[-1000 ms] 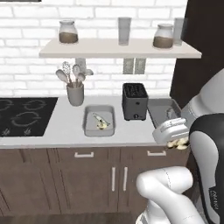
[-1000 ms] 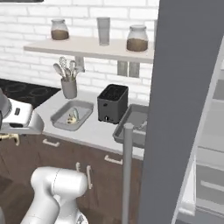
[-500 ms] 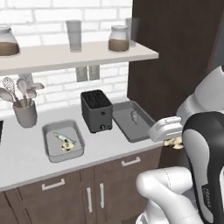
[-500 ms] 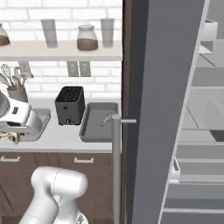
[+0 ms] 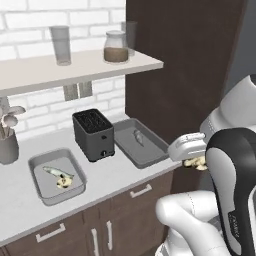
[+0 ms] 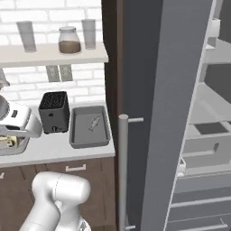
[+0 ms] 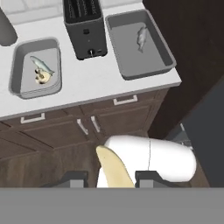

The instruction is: Place one mushroom and one fish in each tupperware on the nearby counter, to pack two identical lunches.

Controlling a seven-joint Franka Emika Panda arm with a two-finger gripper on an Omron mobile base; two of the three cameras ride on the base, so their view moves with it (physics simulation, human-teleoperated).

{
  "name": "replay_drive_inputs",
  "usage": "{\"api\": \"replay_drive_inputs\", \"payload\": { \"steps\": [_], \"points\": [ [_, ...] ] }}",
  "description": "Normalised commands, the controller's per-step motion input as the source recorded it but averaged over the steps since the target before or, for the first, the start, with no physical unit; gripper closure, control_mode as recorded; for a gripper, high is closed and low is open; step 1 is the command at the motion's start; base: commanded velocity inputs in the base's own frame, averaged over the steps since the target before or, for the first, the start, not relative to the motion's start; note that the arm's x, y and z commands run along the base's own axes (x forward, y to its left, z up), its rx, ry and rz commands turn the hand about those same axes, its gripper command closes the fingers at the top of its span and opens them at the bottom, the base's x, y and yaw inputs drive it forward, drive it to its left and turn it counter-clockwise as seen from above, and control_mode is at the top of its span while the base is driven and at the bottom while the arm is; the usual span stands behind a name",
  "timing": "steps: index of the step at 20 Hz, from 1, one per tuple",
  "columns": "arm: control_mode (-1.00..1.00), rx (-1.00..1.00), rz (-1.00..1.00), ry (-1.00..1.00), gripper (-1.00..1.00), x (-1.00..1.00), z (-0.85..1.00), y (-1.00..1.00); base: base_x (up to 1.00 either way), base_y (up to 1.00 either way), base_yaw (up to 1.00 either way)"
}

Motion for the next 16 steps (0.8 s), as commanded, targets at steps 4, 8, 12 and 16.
{"api": "replay_drive_inputs", "payload": {
  "steps": [4, 8, 12, 16],
  "points": [
    [1.0, 0.0, 0.0, 0.0, 1.0, 0.0, 0.0, 0.0, 0.18, 0.6, -0.02],
    [1.0, 0.0, 0.0, 0.0, 1.0, 0.0, 0.0, 0.0, 0.08, 0.64, 0.0],
    [1.0, 0.0, 0.0, 0.0, 1.0, 0.0, 0.0, 0.0, 0.14, 0.57, -0.03],
    [1.0, 0.0, 0.0, 0.0, 1.0, 0.0, 0.0, 0.0, 0.2, 0.34, -0.31]
  ]
}}
